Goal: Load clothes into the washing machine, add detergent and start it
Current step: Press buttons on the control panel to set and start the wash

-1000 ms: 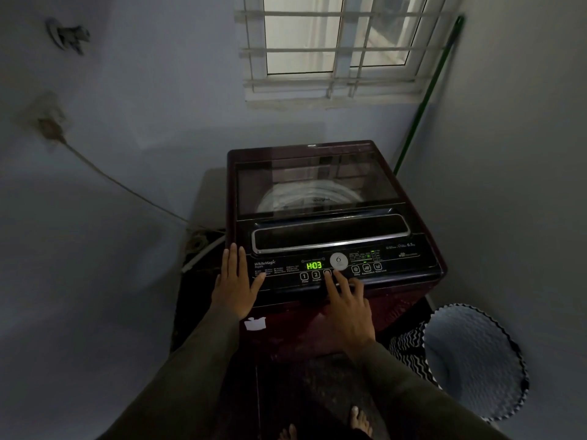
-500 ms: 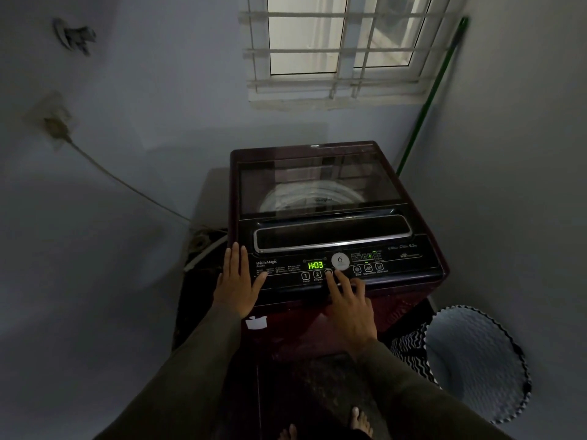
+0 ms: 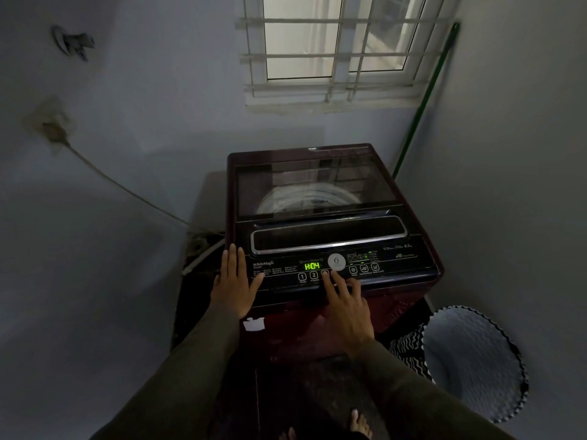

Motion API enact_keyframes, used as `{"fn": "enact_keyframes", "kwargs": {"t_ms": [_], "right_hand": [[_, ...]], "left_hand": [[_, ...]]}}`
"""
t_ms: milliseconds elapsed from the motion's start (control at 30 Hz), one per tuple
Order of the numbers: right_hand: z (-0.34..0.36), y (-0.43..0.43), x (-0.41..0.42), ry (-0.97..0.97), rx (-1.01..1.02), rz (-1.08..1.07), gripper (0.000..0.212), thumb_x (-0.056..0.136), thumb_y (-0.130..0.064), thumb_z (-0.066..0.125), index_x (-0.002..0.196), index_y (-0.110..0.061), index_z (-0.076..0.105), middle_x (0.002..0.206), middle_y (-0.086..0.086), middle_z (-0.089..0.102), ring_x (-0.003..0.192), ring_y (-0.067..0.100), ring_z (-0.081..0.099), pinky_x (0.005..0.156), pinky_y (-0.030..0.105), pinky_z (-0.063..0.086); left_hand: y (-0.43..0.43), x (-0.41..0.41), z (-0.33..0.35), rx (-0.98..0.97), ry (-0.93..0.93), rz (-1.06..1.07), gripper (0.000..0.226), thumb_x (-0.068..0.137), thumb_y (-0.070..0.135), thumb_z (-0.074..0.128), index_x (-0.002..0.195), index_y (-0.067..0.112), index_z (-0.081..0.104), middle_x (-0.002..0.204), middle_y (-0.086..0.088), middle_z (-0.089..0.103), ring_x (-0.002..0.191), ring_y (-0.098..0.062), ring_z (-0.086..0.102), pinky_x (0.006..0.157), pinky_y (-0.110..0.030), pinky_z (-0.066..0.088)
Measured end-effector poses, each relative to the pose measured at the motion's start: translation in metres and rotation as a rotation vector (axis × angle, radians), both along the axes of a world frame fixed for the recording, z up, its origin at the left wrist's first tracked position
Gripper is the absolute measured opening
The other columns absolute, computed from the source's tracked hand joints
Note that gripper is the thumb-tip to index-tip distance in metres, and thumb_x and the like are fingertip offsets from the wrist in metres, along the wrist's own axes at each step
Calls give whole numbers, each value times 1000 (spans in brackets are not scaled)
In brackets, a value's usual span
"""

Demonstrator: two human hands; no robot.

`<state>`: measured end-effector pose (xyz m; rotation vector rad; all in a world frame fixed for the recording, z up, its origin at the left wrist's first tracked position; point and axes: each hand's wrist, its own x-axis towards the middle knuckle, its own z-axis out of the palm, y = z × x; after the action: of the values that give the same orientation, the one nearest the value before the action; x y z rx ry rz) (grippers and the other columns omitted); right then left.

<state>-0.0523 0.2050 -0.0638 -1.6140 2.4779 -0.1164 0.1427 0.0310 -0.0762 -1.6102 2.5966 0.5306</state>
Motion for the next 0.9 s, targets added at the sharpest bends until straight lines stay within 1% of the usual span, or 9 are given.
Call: {"fn": "enact_keyframes", "kwargs": {"t_ms": [100,233,367,467,567,633,700,800,900], "right_hand": [[9,2,-1,-38,-8,34,88,89,-41,61,157,-22,7,163,0,11,143,31,17,106,46,42],[8,2,-2,-35,-97,1,80,91,-56,53,155,-22,19,158,2,29,140,29,29,104,49,41],[3,5,-4,33,-94,21,78,92,-63,37,155,-21,19,159,4,28,142,30,30,105,49,40],[1,5,-3,53,-114,27,77,92,-63,37,154,-20,24,156,4,34,138,30,37,100,50,44],[2,3,-3,60,-127,39,75,93,-62,38,154,-21,23,157,4,32,140,29,34,103,50,41],[5,1,-3,56,-125,49,75,94,-61,39,154,-21,22,159,4,29,143,29,31,107,50,37],[7,-1,-5,58,-113,62,75,94,-62,34,155,-21,20,160,5,26,146,28,26,111,50,33],[4,-4,-11,57,-109,77,76,95,-65,24,156,-20,15,163,7,16,150,27,14,116,49,27],[1,-7,-16,78,-112,75,79,96,-66,22,156,-17,11,165,8,6,152,25,1,120,49,20]], "left_hand": [[2,-1,2,-8,-8,9,84,96,64,17,152,16,-22,159,-2,-33,147,-19,-28,121,-50,18],[14,-6,8,-44,-8,34,78,99,59,17,154,15,-18,160,-6,-27,148,-22,-24,124,-48,4],[32,-6,7,-135,12,1,74,99,58,13,155,15,-10,162,-8,-19,149,-24,-20,123,-45,-2],[41,-5,3,-168,-10,-20,78,93,60,0,155,15,-8,163,-9,-16,150,-23,-17,124,-45,-2],[46,-7,1,-197,-16,-28,97,78,69,-29,155,15,-8,163,-9,-16,150,-23,-18,123,-44,-5],[51,-10,1,-211,-2,-36,104,71,67,-39,155,15,-7,163,-9,-15,150,-22,-18,122,-44,-6],[56,-14,3,-241,18,-51,100,77,65,-36,156,14,-2,164,-10,-10,151,-23,-13,122,-44,-4],[64,-20,5,-313,41,-88,85,92,61,-20,156,13,10,164,-12,1,152,-24,-3,122,-46,4],[70,-29,6,-334,49,-101,79,96,59,-14,156,14,9,165,-12,0,152,-24,-2,124,-45,3]]}}
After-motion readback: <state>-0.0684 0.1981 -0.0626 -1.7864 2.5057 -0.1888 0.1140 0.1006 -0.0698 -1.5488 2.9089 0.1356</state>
